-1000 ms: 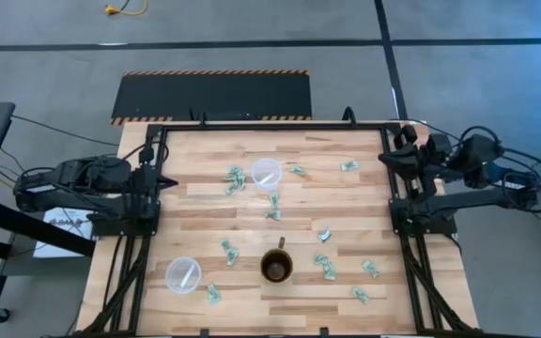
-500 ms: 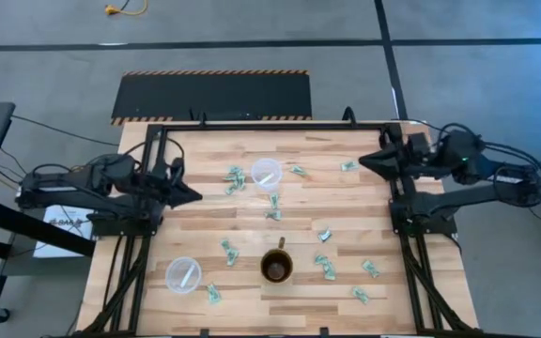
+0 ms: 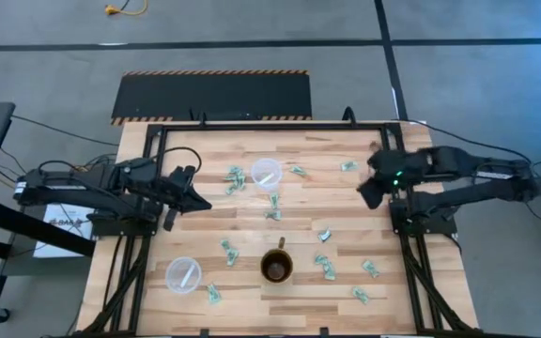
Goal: Pick and place items into bin
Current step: Put the stevia packet into the top transparent bin
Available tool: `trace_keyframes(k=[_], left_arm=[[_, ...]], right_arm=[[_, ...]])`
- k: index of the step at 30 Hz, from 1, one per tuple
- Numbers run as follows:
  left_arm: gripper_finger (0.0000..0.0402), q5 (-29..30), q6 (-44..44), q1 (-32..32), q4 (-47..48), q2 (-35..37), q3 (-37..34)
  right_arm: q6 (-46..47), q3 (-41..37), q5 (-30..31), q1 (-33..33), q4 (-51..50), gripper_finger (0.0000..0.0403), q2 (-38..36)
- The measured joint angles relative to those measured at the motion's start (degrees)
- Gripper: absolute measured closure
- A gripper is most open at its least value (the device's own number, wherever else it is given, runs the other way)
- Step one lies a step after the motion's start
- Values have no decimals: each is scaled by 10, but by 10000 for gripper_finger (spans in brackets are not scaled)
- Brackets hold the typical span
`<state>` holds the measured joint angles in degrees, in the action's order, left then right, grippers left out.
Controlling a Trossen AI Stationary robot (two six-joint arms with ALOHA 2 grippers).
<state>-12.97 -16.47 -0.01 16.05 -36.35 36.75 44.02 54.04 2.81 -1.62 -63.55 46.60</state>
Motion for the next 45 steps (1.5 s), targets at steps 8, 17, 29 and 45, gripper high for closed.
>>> trace_keyframes(k=[8,17,29,45], left_arm=[[401,0,-6,0,1,-9,0],[401,2,-4,0,23,-9,0],[401,3,38,0,26,-12,0],[401,3,45,0,26,-12,0]], right_arm=[[189,0,1,161,-56,332,79],[435,0,1,406,-44,333,201],[566,0,-14,544,29,316,320],[540,0,-89,502,72,228,453]])
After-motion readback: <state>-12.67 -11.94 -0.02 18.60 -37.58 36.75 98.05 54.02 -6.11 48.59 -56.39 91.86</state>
